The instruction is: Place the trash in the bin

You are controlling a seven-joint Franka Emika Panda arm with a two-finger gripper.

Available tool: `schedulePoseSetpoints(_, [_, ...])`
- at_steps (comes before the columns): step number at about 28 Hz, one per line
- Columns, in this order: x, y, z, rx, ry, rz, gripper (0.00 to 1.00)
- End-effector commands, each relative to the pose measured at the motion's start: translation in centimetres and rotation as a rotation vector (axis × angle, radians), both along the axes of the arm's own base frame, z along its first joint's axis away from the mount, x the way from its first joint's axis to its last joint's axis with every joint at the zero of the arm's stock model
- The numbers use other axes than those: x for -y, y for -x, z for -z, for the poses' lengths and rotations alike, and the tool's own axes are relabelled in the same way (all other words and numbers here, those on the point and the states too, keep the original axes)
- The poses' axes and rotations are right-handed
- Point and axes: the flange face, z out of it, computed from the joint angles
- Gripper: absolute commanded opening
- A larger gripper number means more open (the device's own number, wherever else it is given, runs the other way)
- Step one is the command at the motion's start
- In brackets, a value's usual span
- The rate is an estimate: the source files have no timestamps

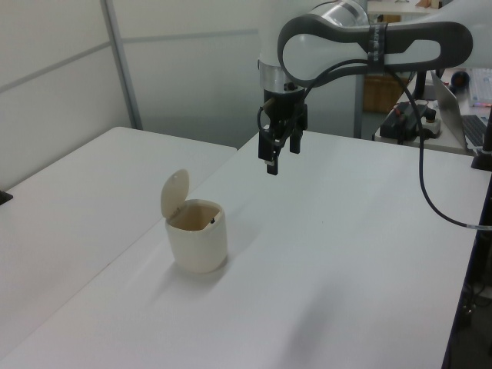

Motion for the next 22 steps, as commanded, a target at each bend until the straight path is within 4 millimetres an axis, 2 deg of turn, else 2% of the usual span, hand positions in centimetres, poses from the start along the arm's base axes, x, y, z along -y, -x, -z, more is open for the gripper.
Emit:
schedulePoseSetpoints(1, [0.86, -0.13, -0.92, 0.012, -0.02, 0.023, 1.0])
schedulePoseSetpoints(22, [0.79, -0.12, -1.33, 0.016, -0.019, 0.023, 1.0])
